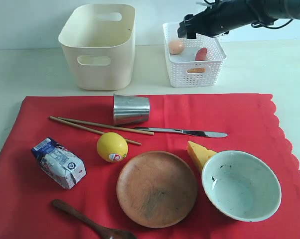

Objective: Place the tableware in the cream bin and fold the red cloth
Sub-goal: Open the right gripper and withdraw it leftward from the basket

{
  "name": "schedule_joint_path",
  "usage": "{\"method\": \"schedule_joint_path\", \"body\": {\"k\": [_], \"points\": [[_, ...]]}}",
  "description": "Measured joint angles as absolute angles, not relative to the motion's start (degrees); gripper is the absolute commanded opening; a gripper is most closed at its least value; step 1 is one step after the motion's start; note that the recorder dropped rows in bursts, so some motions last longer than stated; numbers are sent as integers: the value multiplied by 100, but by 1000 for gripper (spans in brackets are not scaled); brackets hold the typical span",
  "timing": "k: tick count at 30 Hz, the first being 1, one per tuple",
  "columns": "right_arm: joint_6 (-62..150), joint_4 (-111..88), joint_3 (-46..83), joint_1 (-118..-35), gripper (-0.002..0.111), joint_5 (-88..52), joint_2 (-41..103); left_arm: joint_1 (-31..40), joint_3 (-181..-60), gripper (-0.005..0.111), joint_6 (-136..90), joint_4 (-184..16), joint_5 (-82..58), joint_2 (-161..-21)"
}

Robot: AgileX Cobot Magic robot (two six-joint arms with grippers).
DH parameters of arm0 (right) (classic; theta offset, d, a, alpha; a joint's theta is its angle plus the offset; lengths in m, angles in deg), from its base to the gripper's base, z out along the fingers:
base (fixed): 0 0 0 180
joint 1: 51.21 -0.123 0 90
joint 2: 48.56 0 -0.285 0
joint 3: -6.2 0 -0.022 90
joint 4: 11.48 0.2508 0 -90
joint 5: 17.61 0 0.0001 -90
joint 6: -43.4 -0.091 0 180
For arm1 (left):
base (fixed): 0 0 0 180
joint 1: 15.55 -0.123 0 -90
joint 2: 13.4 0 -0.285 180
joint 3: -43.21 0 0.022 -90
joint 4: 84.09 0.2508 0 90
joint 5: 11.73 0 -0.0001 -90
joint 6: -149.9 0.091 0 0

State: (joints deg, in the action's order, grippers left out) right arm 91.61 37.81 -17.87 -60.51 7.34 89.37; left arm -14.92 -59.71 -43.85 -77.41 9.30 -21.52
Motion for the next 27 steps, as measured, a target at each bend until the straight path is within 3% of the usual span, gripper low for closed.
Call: {"method": "schedule_joint_path", "body": {"k": [9, 17, 27], "points": [[8378, 3793, -1787, -6181, 76, 2151, 8849, -1492, -5971, 0, -4385, -7741, 930, -2152], [7727, 3793, -1787, -6752, 76, 2312, 8860, -1492, -5971, 0, -4385, -7741, 930, -2152], [7299, 3787, -1787, -6764, 76, 2313, 8920, -1492, -5971, 0, -4385, -7741, 930, -2152]]}}
